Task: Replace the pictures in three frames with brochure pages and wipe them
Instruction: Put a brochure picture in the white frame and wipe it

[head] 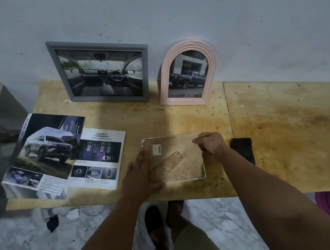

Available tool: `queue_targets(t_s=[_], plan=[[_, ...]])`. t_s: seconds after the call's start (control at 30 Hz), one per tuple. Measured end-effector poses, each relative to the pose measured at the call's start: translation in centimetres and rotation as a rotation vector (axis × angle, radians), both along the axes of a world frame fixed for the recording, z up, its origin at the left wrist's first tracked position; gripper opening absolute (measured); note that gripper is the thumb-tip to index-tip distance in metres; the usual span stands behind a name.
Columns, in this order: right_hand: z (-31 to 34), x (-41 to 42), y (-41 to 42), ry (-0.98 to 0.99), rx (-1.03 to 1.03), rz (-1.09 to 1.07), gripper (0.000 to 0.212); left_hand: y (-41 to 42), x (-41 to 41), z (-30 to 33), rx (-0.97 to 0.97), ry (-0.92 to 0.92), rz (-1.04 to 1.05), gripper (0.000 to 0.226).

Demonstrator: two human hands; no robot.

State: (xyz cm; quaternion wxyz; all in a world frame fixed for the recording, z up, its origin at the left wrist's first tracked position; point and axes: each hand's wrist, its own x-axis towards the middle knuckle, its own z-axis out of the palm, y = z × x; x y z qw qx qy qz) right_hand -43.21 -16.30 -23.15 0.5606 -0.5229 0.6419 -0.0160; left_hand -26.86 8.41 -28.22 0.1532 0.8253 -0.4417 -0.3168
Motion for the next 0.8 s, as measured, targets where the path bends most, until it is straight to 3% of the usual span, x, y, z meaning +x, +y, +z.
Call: queue_targets(t_s=[0.27,0.43,0.63,0.8], plan=[[0.3,-0.2,-0.6,0.019,0.047,0.146,0.026,-0.1,0.0,0.2,0.013,-0.005,-0.011,0.132],[0.0,-0.1,-0.8,-0.037,0.124,0.077,0.026,-0.1,-0.1,0.3,0.027,-0.009,-0.004,0.133],[-0.5,0.1,0.2,0.077,-0.068,0.085,0.038,-0.1,-0.1,0.1,0.084,-0.001,0.004,0.134],[-0.6,0.4,0.0,0.093,-0.062,0.165,0.034,-0.1,0.0,0.1,0.065,-0.007,-0.006,0.134]])
